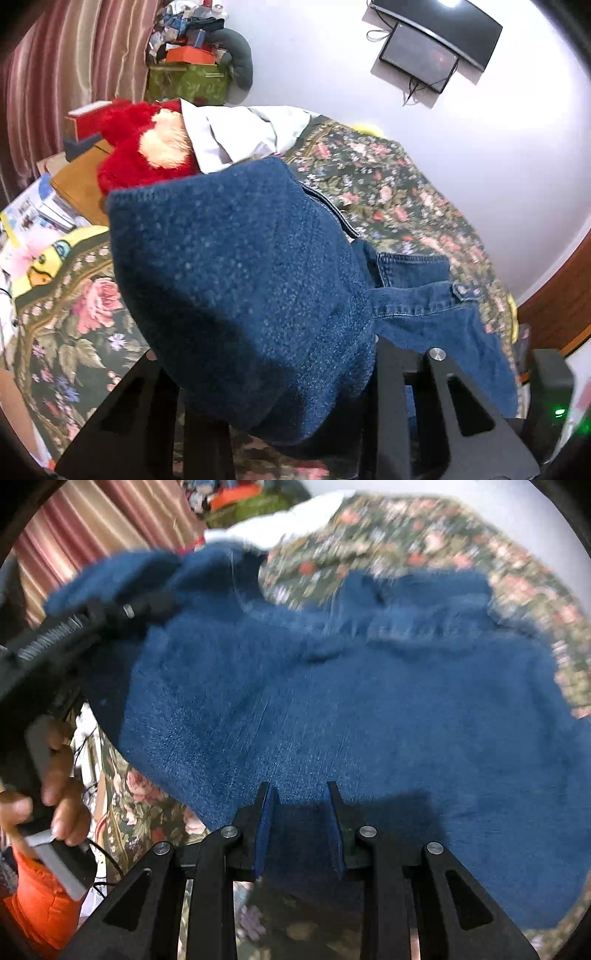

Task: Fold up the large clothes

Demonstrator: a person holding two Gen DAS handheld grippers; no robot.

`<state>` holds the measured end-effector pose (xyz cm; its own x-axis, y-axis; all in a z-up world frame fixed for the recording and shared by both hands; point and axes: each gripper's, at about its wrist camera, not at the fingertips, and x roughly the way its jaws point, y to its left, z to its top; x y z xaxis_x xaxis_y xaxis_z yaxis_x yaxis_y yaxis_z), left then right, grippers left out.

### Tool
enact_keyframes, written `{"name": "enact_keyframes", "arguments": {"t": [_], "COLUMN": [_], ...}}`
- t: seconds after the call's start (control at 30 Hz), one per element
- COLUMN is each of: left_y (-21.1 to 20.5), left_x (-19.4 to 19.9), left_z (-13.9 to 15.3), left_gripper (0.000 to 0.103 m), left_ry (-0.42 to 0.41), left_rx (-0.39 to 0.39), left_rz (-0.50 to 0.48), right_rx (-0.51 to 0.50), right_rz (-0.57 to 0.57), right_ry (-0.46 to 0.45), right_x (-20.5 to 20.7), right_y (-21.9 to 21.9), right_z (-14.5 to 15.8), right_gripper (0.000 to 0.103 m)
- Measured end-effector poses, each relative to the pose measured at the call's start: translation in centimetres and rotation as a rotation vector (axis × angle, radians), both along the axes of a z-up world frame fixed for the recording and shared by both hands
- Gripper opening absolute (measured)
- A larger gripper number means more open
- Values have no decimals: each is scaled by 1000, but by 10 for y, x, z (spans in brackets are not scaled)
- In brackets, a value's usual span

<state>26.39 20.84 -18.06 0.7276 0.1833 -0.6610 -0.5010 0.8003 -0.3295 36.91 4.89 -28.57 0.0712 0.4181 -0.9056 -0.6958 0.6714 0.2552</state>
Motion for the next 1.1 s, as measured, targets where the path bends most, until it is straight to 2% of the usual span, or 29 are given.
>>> {"name": "enact_keyframes", "arguments": {"t": [0.07,0.17,0.33,0.43,0.57,0.73,0.87,0.97,1.1], "left_y": [-2,-6,-23,-48,-92,-182,-250,-289,-309], "left_x": [2,4,15,28,50,83,89,90,94], "left_z": [-4,-1,25,48,75,96,79,46,0], "left_gripper": [31,31,31,30,29,28,28,28,29], "left_ry": [18,19,-22,-63,-116,-171,-148,-49,131], "left_rx": [20,35,79,138,201,306,385,424,378], "left_rz": [5,-2,-48,-108,-192,-369,-549,-722,-892], "right_rx": [0,2,55,83,73,75,61,43,41], "right_rz": [5,16,-42,-84,-189,-355,-479,-550,-585], "right_ry": [27,19,64,5,-127,-240,-284,-286,-267], "right_x": [-2,-2,2,-1,-5,-14,-22,-30,-40], "right_y": [6,7,-22,-56,-117,-208,-270,-306,-328], "right_z": [-9,-7,8,28,60,92,106,105,100], "right_gripper": [24,24,24,24,24,24,24,24,24]}}
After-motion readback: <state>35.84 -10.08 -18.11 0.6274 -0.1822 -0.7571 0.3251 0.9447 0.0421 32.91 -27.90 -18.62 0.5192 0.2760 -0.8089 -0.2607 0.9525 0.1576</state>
